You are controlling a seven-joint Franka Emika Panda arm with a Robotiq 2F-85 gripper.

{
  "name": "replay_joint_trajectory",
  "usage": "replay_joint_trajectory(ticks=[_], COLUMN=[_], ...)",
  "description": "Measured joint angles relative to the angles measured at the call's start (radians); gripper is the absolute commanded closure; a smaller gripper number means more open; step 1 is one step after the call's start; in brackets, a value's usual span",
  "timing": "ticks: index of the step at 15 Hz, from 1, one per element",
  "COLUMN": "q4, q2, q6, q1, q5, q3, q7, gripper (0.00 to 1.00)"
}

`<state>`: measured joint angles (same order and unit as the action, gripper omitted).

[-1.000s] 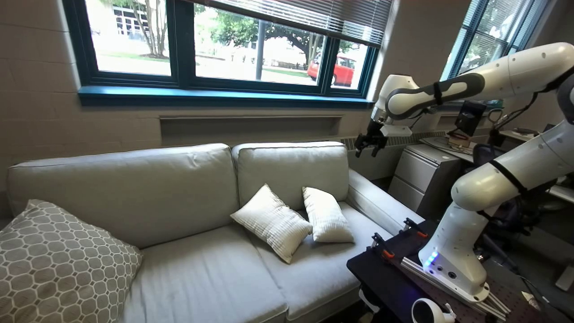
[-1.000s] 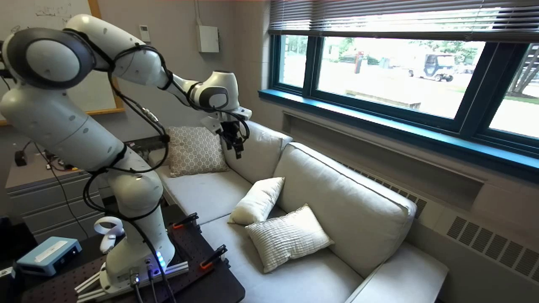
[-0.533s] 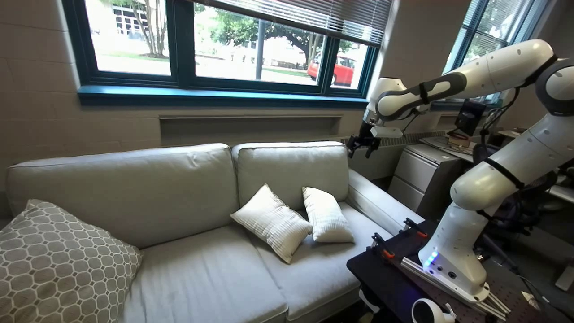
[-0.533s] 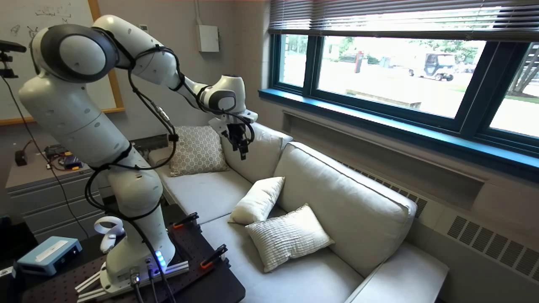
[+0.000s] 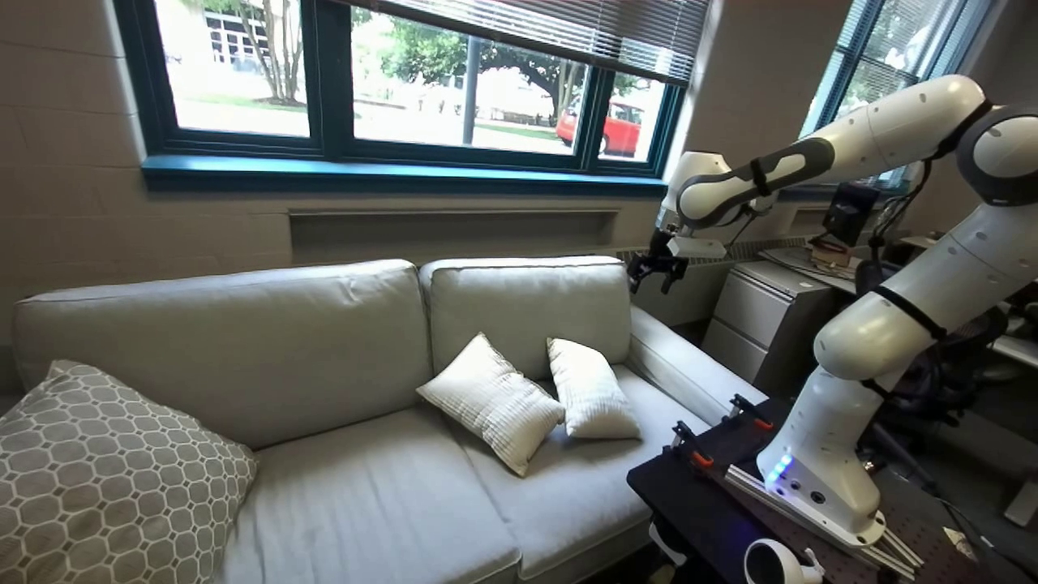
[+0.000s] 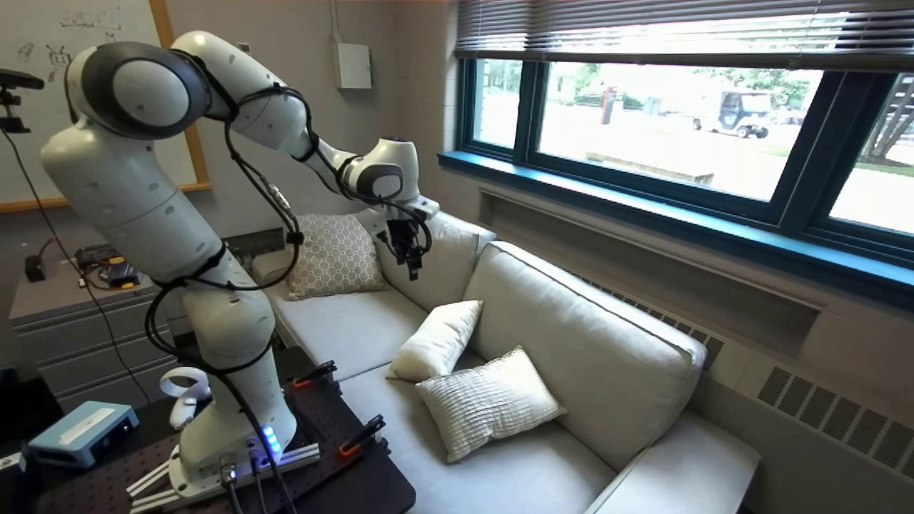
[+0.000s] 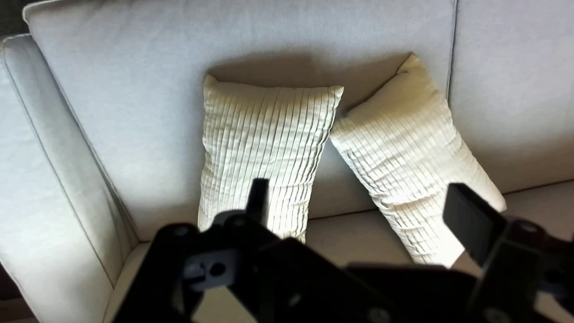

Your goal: Take the pillows and move them to the right of the couch

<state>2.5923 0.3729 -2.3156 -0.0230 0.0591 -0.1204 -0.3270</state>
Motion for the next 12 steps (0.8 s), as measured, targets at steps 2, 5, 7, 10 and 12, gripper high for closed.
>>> replay_joint_trajectory(ticks=[2, 5, 7, 10, 12], q4=[0.0, -0.029, -0.079, -0.183, -0.266], q2=[-0.058, -0.183, -0.291, -0.453, -0.553], q6=[-0.067, -0.181, -0.242, -0.286, -0.289], q1=[0.002, 0.002, 0.003, 0.002, -0.004], q5=[-0.002, -0.008, -0.009, -0.009, -0.009], q3=[-0.003, -0.01, -0.007, 0.014, 0.036], q7=[-0.024, -0.072, -0.101, -0.132, -0.139], gripper=[0.0, 0.0, 0.0, 0.0, 0.0])
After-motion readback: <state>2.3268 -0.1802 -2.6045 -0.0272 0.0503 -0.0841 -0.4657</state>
